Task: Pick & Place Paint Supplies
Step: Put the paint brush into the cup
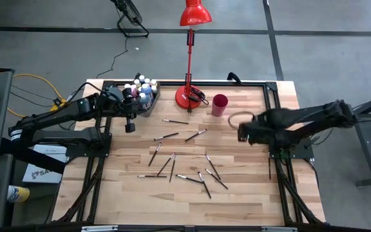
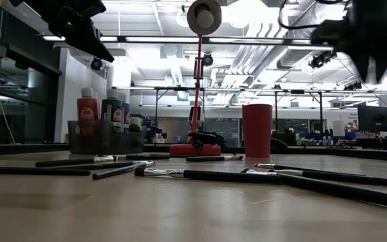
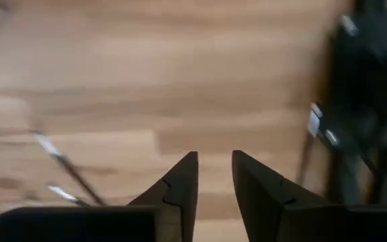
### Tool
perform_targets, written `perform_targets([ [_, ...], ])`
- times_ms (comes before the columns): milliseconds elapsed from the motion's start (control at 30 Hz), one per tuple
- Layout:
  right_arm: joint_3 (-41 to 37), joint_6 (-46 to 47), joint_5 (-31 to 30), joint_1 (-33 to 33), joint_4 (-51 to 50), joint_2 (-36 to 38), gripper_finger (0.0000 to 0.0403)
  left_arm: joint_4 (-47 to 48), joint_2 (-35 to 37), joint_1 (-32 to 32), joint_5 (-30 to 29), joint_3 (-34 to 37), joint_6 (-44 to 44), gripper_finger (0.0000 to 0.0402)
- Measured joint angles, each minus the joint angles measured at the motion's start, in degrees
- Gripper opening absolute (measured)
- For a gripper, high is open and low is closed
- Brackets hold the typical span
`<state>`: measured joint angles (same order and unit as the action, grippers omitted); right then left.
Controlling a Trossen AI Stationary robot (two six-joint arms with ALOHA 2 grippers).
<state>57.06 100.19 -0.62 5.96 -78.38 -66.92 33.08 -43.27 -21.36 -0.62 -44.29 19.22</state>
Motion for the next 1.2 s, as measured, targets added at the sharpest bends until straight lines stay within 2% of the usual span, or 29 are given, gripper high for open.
perform_targets([
  [233,0.00,13.22,5.67,11.74,-7.42,-9.74,0.0058,0.00,0.00,0.01,0.00,0.00,1.35,0.0000],
  [667,-0.03,20.25,14.59,20.76,-5.02,-26.15,0.0008,0.02,0.00,0.02,0.09,0.00,3.49,0.0000],
  [800,-3.65,20.36,18.19,21.61,0.97,-28.06,0.0003,0.03,0.00,0.00,0.12,0.00,3.50,0.0000],
  [933,-9.18,24.97,20.59,23.36,9.45,-28.08,0.0003,0.05,0.00,0.01,0.22,0.00,3.50,0.0000],
  [1200,-10.75,25.64,22.59,25.42,5.20,-28.08,0.0003,0.09,0.00,0.00,0.26,0.00,3.50,0.0000],
])
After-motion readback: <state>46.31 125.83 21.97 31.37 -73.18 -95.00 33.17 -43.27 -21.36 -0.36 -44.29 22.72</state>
